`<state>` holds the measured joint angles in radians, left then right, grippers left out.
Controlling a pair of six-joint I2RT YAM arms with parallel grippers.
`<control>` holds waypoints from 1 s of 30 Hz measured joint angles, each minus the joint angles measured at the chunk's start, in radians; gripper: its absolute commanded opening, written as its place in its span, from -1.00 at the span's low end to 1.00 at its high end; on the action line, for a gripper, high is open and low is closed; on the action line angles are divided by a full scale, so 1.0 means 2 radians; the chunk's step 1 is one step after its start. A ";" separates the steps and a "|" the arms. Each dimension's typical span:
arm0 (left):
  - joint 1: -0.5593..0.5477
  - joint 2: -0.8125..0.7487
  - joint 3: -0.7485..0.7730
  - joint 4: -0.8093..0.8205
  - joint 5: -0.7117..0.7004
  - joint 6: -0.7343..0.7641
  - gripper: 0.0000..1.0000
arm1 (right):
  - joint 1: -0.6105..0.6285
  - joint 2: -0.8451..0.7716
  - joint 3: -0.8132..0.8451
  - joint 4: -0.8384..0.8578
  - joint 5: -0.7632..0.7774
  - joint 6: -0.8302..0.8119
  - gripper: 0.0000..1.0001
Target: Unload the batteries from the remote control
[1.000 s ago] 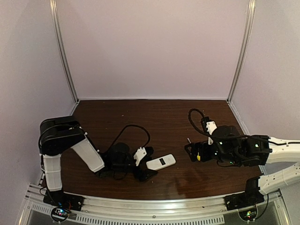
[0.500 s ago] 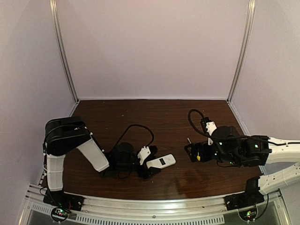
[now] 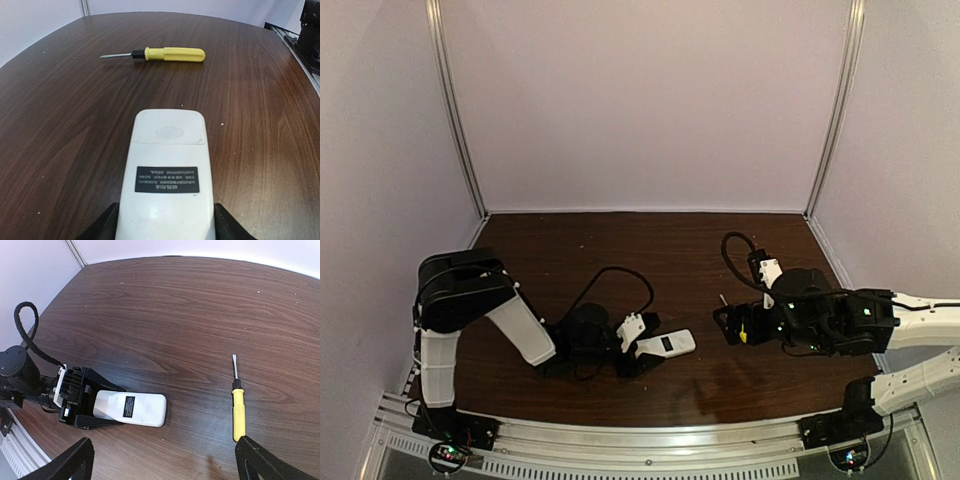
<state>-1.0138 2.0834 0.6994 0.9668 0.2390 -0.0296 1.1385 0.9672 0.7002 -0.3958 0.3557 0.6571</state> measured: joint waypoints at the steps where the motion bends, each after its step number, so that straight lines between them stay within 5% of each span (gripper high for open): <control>1: 0.000 0.000 0.000 0.000 0.000 0.004 0.06 | 0.000 0.000 0.000 0.000 0.000 0.000 0.99; 13: 0.000 -0.027 -0.025 -0.013 0.008 0.045 -0.39 | 0.000 0.013 0.000 0.002 -0.004 0.000 0.99; 19: 0.000 -0.057 -0.041 -0.034 0.012 0.059 -0.96 | 0.000 0.034 0.002 0.005 -0.014 0.001 0.99; 30: 0.000 -0.110 -0.063 -0.053 0.003 0.077 -1.00 | -0.011 0.098 0.031 0.022 -0.074 0.001 0.99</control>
<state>-1.0145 1.8633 0.5728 0.8600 0.2443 0.1246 1.1156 1.1629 0.7631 -0.3519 0.2073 0.6598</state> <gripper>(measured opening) 0.577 0.996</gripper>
